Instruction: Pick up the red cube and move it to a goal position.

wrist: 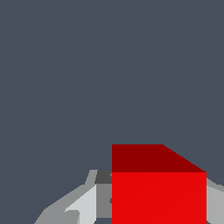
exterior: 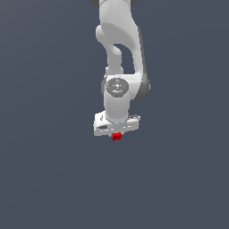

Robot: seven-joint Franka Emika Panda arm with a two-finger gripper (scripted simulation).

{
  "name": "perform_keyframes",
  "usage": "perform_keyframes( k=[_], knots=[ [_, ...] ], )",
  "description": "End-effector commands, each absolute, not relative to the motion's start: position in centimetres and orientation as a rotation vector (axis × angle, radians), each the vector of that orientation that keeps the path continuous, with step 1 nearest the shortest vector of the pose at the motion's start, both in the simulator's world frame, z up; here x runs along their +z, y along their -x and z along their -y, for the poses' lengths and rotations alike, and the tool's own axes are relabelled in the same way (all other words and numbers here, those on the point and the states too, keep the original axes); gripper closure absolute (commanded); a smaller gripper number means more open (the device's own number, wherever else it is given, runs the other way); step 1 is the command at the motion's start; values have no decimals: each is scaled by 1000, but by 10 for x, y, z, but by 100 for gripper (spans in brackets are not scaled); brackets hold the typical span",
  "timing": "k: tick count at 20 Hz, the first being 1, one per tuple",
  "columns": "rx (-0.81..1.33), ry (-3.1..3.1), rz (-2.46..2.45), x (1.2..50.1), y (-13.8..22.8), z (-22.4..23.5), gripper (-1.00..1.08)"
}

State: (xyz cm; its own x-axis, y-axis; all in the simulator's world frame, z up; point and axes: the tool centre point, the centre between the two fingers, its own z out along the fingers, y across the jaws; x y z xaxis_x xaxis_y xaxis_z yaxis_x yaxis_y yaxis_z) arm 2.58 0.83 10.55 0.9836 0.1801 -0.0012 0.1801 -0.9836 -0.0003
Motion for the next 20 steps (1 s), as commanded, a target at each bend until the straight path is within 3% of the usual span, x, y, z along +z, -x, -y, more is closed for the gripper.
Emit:
perform_keyframes(
  k=[1,20],
  knots=[
    [0,3129,284,126,-15,-6,108],
    [0,3129,284,276,62,7,108]
  ],
)
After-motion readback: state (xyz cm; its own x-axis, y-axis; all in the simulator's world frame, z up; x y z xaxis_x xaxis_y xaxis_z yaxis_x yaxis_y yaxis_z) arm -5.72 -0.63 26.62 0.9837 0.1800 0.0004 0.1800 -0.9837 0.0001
